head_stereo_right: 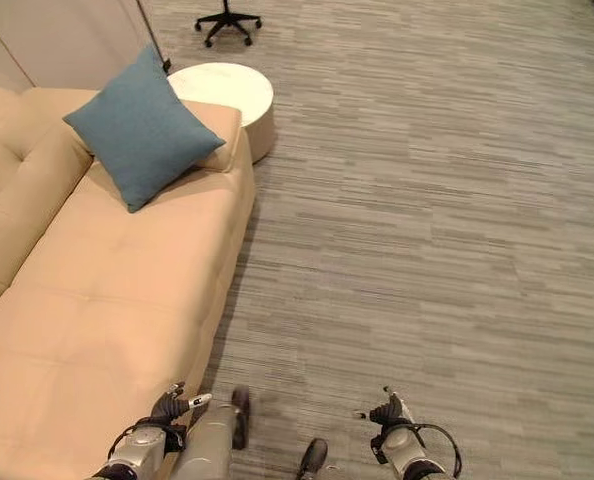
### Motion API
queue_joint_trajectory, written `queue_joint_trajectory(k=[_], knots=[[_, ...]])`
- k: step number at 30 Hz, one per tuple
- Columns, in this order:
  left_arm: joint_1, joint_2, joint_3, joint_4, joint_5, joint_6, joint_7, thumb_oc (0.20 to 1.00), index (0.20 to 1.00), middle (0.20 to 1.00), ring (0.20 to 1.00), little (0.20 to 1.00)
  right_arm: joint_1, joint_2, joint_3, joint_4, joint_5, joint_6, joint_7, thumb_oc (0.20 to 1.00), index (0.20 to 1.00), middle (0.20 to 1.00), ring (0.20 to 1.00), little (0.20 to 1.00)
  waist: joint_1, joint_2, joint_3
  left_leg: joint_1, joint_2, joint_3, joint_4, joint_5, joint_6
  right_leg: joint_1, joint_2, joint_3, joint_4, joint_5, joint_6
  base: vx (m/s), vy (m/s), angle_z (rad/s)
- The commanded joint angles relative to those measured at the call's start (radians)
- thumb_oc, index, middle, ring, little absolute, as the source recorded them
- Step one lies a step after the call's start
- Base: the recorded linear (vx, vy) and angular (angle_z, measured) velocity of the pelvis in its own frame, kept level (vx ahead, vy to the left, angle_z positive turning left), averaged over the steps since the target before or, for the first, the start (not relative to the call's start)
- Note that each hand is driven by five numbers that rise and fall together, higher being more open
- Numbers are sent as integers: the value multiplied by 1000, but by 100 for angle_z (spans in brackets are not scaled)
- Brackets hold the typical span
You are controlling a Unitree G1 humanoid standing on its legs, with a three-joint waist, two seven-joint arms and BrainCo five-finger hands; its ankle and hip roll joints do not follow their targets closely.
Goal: Pick up all the scattered cushions and arrange them neatly on the sofa.
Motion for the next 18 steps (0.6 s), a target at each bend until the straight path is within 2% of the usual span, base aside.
queue_joint_trajectory(k=[1, 2, 3, 4, 6, 7, 8, 9, 10, 11, 12, 13, 14, 15, 16, 17, 18], knots=[[4, 14, 6, 32, -6, -9, 27, 1000, 1000, 1000, 1000, 1000, 11, -3, -10, -18, -16, -10, -15, 1000, 1000, 1000, 1000, 1000, 39, -25, -10, 67, -36, -21, 14, 56, 24, -9, 9, 69, 23, -2, 131, 467, 144, -31], [20, 27, 23, 30, -3, -8, 31, 1000, 1000, 1000, 1000, 1000, 19, 7, -6, -21, -22, -14, -18, 1000, 1000, 1000, 1000, 1000, 48, -48, -19, 79, -63, -46, 57, 42, 45, -11, -1, 79, 78, -17, 133, 431, 120, -23], [22, 45, 33, 29, 6, -6, 9, 1000, 1000, 1000, 1000, 1000, -11, -58, -52, 19, 28, -21, 9, 1000, 1000, 1000, 1000, 1000, 63, -66, -21, 83, -74, -59, 80, 27, 50, -13, -3, 79, 119, -21, 141, 327, 84, 1], [21, 45, 33, 29, 6, -6, 9, 1000, 1000, 1000, 1000, 1000, -12, -58, -52, 19, 28, -21, 9, 1000, 1000, 1000, 1000, 1000, 63, -66, -20, 83, -74, -59, 81, 26, 50, -13, -3, 79, 120, -22, 141, 213, 19, -13], [25, 56, 41, 11, 7, -4, -3, 1000, 1000, 1000, 1000, 1000, -6, -61, -51, 18, 38, -42, 29, 1000, 1000, 1000, 1000, 1000, 78, -90, -20, 107, -80, -62, 96, -10, 66, -39, -17, 89, 241, -12, 170, 216, 79, -17], [22, 65, 38, 5, 11, -1, -9, 1000, 1000, 1000, 1000, 1000, -7, -51, -43, 18, 31, -39, 40, 1000, 1000, 1000, 1000, 1000, 73, -98, -18, 125, -82, -60, 104, -37, 79, -76, -38, 89, 322, 22, 201, 147, 87, 0], [22, 65, 38, 5, 11, -1, -9, 1000, 1000, 1000, 1000, 1000, -7, -51, -43, 18, 31, -39, 40, 1000, 1000, 1000, 1000, 1000, 73, -98, -18, 124, -82, -60, 105, -37, 79, -77, -38, 89, 322, 22, 201, 271, 219, 17], [8, 75, 19, -18, 18, 1, -10, 1000, 1000, 1000, 1000, 1000, -30, -35, -38, 12, 24, -36, 54, 1000, 1000, 1000, 1000, 1000, 49, -76, -2, 174, -80, -65, 112, -82, 107, -196, -77, 95, 570, 143, 258, 183, 168, 20], [8, 75, 19, -18, 18, 1, -10, 1000, 1000, 1000, 1000, 1000, -30, -36, -38, 12, 24, -36, 54, 1000, 1000, 1000, 1000, 1000, 48, -75, -5, 171, -79, -65, 112, -80, 107, -199, -75, 94, 568, 146, 258, 286, 188, 20], [3, 104, 20, -7, 29, 5, -30, 1000, 1000, 1000, 1000, 1000, -54, -101, -81, 62, 74, 5, 144, 1000, 1000, 1000, 1000, 1000, 40, -70, -2, 202, -76, -73, 103, -89, 110, -232, -86, 90, 614, 162, 259, 330, 51, 26], [1, 103, 8, -14, 26, -2, -25, 1000, 1000, 1000, 1000, 1000, -57, -77, -48, 51, 22, -33, 76, 1000, 1000, 1000, 1000, 1000, 41, -51, -3, 246, -90, -106, 74, -96, 116, -263, -102, 56, 561, 120, 229, 435, 60, 9], [10, 91, 3, -11, 30, -5, -21, 1000, 1000, 1000, 1000, 1000, -56, -73, -37, 68, 24, -19, 73, 1000, 1000, 1000, 1000, 1000, 40, -45, -3, 267, -94, -108, 66, -106, 114, -264, -110, 50, 505, 90, 213, 330, 38, 20], [10, 91, 3, -11, 30, -5, -21, 1000, 1000, 1000, 1000, 1000, -57, -73, -37, 68, 24, -19, 73, 1000, 1000, 1000, 1000, 1000, 39, -44, -5, 265, -93, -110, 65, -105, 114, -264, -109, 49, 502, 92, 212, 315, 19, 19], [-6, 80, 8, -5, 22, -2, -27, 1000, 1000, 1000, 1000, 1000, -33, -57, -60, 64, 76, -8, 99, 1000, 1000, 1000, 1000, 1000, 20, -36, -4, 302, -110, -124, 55, -124, 114, -277, -114, 72, 375, 67, 185, 331, 1, 45], [-1, 73, 5, 0, 28, -7, -31, 1000, 1000, 1000, 1000, 1000, -26, -52, -65, 50, 82, -45, 79, 1000, 1000, 1000, 1000, 1000, 14, -30, -8, 317, -121, -146, 49, -129, 113, -294, -107, 106, 305, 72, 180, 562, -38, 64], [-12, 55, 6, 29, 28, -10, -30, 1000, 1000, 1000, 1000, 1000, -22, -65, -50, 49, 53, -8, 81, 1000, 1000, 1000, 1000, 1000, -19, -30, -5, 353, -137, -189, 39, -146, 104, -328, -96, 217, 188, 119, 195, 435, -85, 82], [-17, 53, 0, 30, 28, -9, -32, 1000, 1000, 1000, 1000, 1000, -27, -66, -49, 41, 51, -13, 77, 1000, 1000, 1000, 1000, 1000, -23, -34, -5, 363, -142, -209, 35, -149, 103, -342, -97, 235, 175, 137, 197, 409, -117, 114]])
